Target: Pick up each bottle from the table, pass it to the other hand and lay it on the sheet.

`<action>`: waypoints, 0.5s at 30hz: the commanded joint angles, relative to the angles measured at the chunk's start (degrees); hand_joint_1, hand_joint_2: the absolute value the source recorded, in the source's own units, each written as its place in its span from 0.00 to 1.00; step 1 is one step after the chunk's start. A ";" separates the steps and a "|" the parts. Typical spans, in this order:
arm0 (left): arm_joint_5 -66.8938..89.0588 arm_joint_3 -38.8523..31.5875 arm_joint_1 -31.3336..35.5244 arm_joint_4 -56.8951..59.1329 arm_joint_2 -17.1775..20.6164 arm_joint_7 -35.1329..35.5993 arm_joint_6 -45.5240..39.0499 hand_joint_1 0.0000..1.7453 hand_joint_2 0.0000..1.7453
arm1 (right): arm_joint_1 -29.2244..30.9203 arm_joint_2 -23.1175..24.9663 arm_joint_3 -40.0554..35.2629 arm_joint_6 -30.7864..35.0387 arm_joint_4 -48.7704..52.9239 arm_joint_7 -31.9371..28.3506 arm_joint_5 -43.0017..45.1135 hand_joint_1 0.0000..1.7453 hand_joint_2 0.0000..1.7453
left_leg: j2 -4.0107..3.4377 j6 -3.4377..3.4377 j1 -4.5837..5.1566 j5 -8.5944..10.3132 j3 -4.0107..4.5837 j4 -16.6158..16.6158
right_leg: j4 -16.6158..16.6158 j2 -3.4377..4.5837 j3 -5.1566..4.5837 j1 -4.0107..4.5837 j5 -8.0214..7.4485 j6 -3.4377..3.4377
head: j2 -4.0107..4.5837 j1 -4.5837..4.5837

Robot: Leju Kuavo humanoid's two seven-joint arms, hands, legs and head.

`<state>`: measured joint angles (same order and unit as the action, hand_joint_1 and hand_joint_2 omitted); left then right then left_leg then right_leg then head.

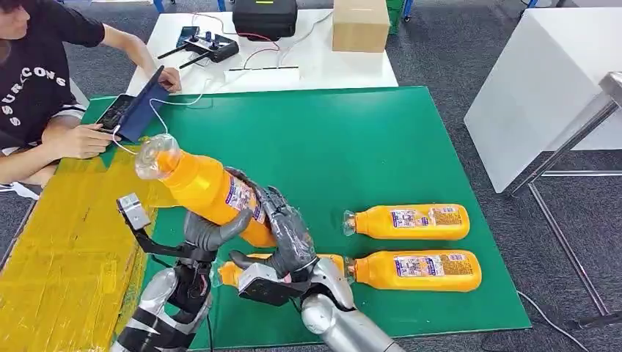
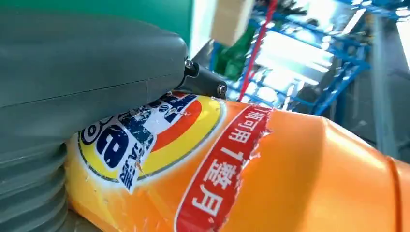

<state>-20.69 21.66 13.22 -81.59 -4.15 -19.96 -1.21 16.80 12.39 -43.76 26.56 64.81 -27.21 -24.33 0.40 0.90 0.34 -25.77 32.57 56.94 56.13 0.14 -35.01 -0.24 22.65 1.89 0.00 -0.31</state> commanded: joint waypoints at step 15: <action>86.26 -3.91 21.10 16.51 9.58 12.67 -34.50 1.00 1.00 | -5.20 -10.08 0.82 -2.80 31.70 -1.90 5.21 0.00 1.00 | 0.10 -0.08 -0.08 -0.05 -0.20 0.00 | -0.03 -0.07 0.26 0.07 0.06 -0.03 | 0.00 0.00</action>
<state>35.52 15.98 25.27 -79.76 -0.33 -19.61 -33.75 11.59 6.67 -43.93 25.27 89.91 -29.48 -20.81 0.44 0.91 0.33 -25.75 32.58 56.94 56.13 0.15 -35.00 -0.25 22.64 1.89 0.00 -0.31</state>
